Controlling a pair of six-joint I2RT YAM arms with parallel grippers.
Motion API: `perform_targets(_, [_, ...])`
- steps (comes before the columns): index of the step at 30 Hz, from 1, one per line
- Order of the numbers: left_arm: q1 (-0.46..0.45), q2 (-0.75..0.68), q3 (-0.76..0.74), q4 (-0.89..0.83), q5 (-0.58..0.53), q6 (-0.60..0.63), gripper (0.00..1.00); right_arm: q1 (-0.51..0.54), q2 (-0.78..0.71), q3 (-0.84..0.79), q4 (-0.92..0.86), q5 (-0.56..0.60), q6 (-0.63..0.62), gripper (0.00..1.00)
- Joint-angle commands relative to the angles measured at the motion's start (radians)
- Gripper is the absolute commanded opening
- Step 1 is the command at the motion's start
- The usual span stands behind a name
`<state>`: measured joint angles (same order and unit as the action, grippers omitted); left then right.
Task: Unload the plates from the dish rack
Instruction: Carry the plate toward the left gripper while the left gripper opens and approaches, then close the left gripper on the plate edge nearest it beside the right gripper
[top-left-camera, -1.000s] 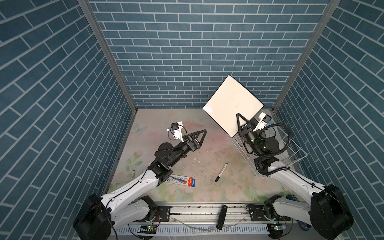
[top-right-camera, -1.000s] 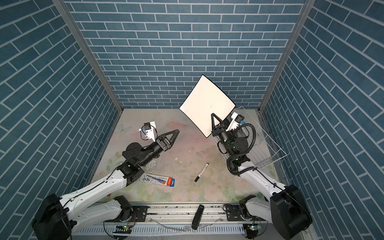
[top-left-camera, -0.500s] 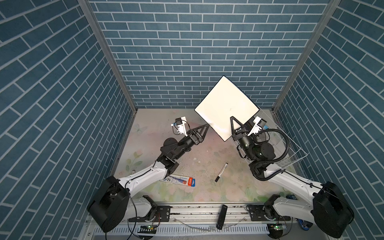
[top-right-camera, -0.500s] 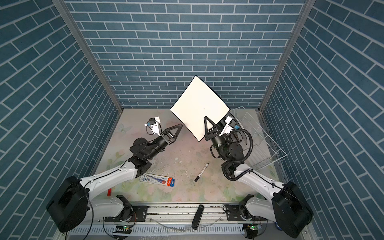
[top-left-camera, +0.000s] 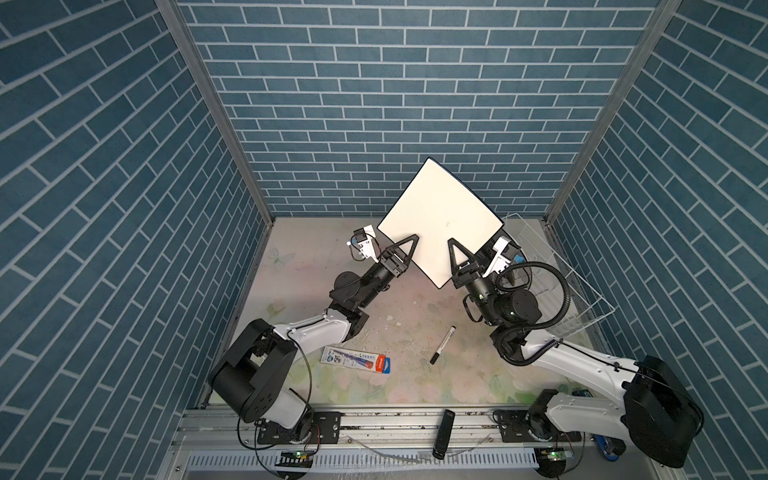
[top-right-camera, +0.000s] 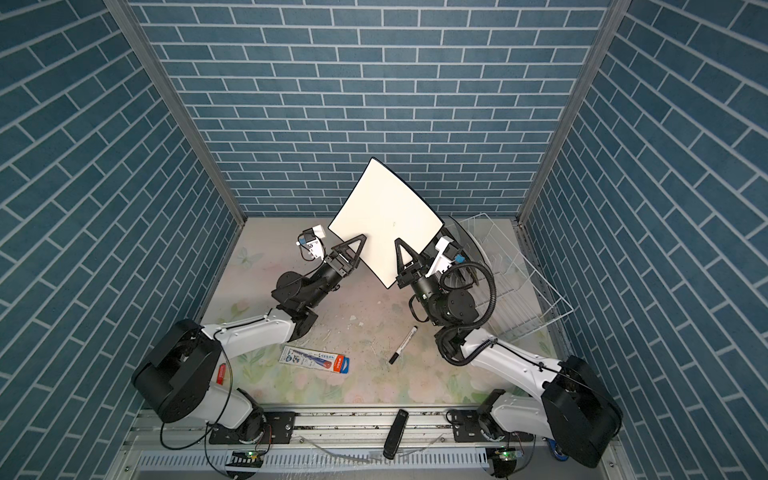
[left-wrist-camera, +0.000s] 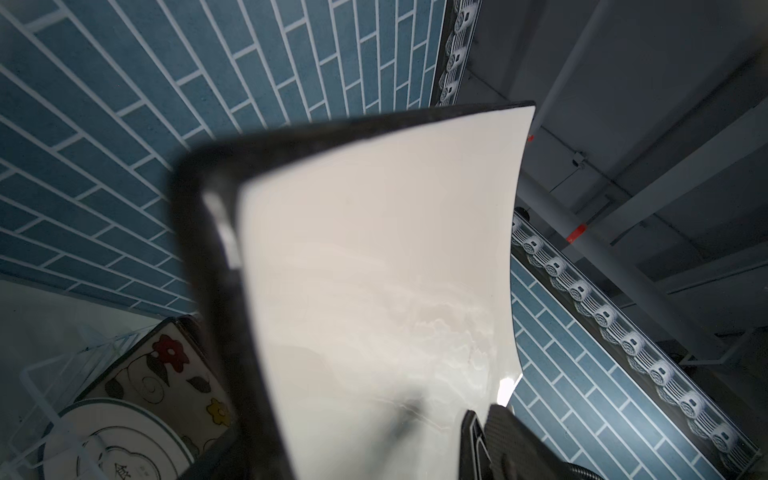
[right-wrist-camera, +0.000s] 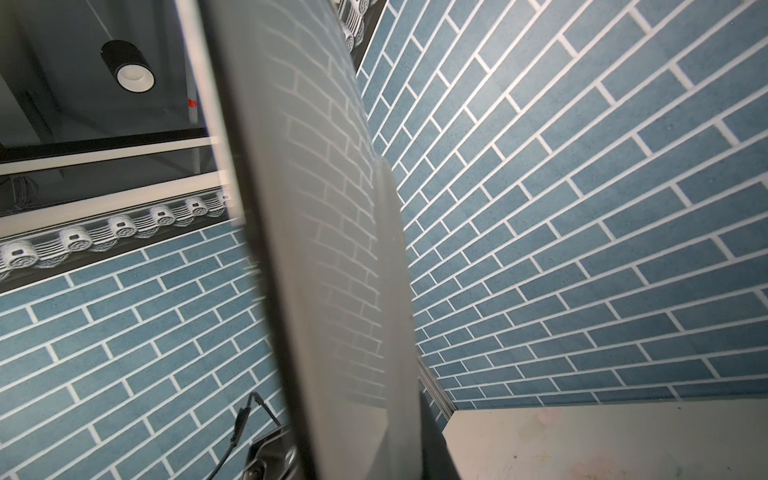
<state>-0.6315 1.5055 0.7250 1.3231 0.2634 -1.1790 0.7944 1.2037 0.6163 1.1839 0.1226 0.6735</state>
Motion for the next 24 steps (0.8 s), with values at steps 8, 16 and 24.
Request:
perform_targets(8, [0.004, -0.041, 0.038, 0.084, 0.004, -0.037, 0.85, 0.012, -0.018, 0.151, 0.215, 0.002, 0.000, 0.00])
perform_targets(16, [0.003, -0.056, 0.089, 0.084, 0.040, -0.032, 0.78, 0.030, 0.023, 0.221, 0.215, -0.006, -0.010, 0.00])
perform_targets(24, [0.004, -0.077, 0.127, 0.084, 0.041, -0.019, 0.65, 0.040, 0.079, 0.284, 0.215, -0.027, 0.001, 0.00])
